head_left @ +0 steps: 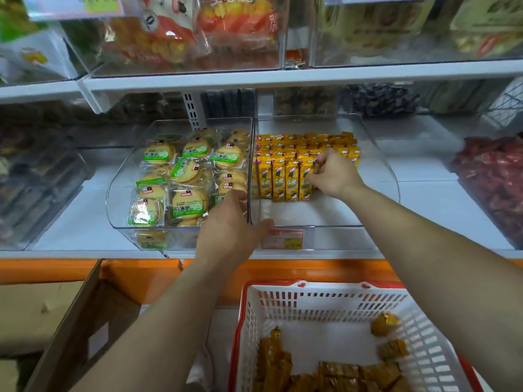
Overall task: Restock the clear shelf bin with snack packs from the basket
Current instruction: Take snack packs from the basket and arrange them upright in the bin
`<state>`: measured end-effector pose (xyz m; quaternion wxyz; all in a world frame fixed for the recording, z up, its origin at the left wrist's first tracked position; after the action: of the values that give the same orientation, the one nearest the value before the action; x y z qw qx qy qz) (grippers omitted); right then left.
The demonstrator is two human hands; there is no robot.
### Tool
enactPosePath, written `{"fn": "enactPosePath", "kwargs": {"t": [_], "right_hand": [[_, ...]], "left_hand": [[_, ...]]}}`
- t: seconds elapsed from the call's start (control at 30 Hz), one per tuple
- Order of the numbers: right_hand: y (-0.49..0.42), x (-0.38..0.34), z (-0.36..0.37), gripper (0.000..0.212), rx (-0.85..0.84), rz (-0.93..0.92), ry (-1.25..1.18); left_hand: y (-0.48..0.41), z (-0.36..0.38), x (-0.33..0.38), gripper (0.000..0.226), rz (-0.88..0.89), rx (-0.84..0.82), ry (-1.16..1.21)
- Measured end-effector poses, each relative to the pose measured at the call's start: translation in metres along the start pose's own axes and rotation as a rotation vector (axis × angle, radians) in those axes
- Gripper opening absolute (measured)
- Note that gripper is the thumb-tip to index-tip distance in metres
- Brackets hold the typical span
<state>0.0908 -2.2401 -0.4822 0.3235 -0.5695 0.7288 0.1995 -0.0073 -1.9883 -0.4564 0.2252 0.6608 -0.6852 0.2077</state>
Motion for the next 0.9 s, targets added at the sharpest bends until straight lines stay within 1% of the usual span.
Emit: {"fn": "enactPosePath", "kwargs": {"t": [0.07,0.1,0.17,0.2,0.27,0.33,0.4,0.47,0.53,0.63,0.7,0.77,0.83,0.9], "right_hand": [[0.016,-0.01,-0.015,0.042,0.001,-0.033,0.032],[0.027,-0.016,-0.023,0.04,0.0,-0.066,0.029],[0.057,-0.029,-0.04,0.031,-0.019,-0.14,-0.031],[0.076,-0.034,-0.049,0.026,-0.027,-0.185,-0.067],[0.119,-0.037,-0.065,0.019,-0.057,-0.285,-0.12],[0.16,-0.023,-0.07,0.015,-0.137,-0.314,-0.152],[0.19,0.012,-0.061,0.014,-0.228,-0.234,-0.135],[0.211,0.062,-0.04,0.014,-0.339,-0.086,-0.072],[0.223,0.115,-0.015,0.011,-0.444,0.042,0.013],[0.232,0.184,0.017,0.014,-0.539,0.178,0.108],[0.233,0.219,0.034,0.014,-0.513,0.241,0.101],[0.232,0.252,0.05,0.018,-0.433,0.279,0.126],[0.235,0.286,0.068,0.031,-0.399,0.36,0.211],[0.244,0.316,0.086,0.044,-0.421,0.467,0.304]], "left_hand": [[0.004,-0.012,0.005,0.07,0.006,0.043,0.051],[0.008,-0.019,0.009,0.068,0.029,0.084,0.054],[0.021,-0.03,0.02,0.056,0.109,0.158,0.069],[0.03,-0.031,0.026,0.047,0.155,0.163,0.082],[0.051,-0.018,0.033,0.031,0.23,0.073,0.072],[0.071,0.012,0.03,0.027,0.255,-0.096,0.052],[0.086,0.052,0.02,0.029,0.228,-0.273,0.018],[0.095,0.094,0.003,0.033,0.193,-0.394,-0.099],[0.099,0.136,-0.021,0.034,0.115,-0.473,-0.195],[0.107,0.197,-0.064,0.035,-0.037,-0.572,-0.214],[0.113,0.232,-0.089,0.041,-0.101,-0.597,-0.215],[0.116,0.262,-0.115,0.051,-0.188,-0.588,-0.187],[0.117,0.286,-0.142,0.061,-0.267,-0.575,-0.206],[0.121,0.307,-0.167,0.069,-0.312,-0.574,-0.236]]}}
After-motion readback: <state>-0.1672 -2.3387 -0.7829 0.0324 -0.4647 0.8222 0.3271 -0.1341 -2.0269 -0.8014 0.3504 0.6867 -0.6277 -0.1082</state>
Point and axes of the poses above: each hand's wrist, its own y-axis away from the middle knuckle, its own z-axis out of the palm, x = y × z, the point moved 6 cm from there along -y, towards the middle knuckle, and after that the axes turned 6 degrees about -y, right-handed, at the moved point
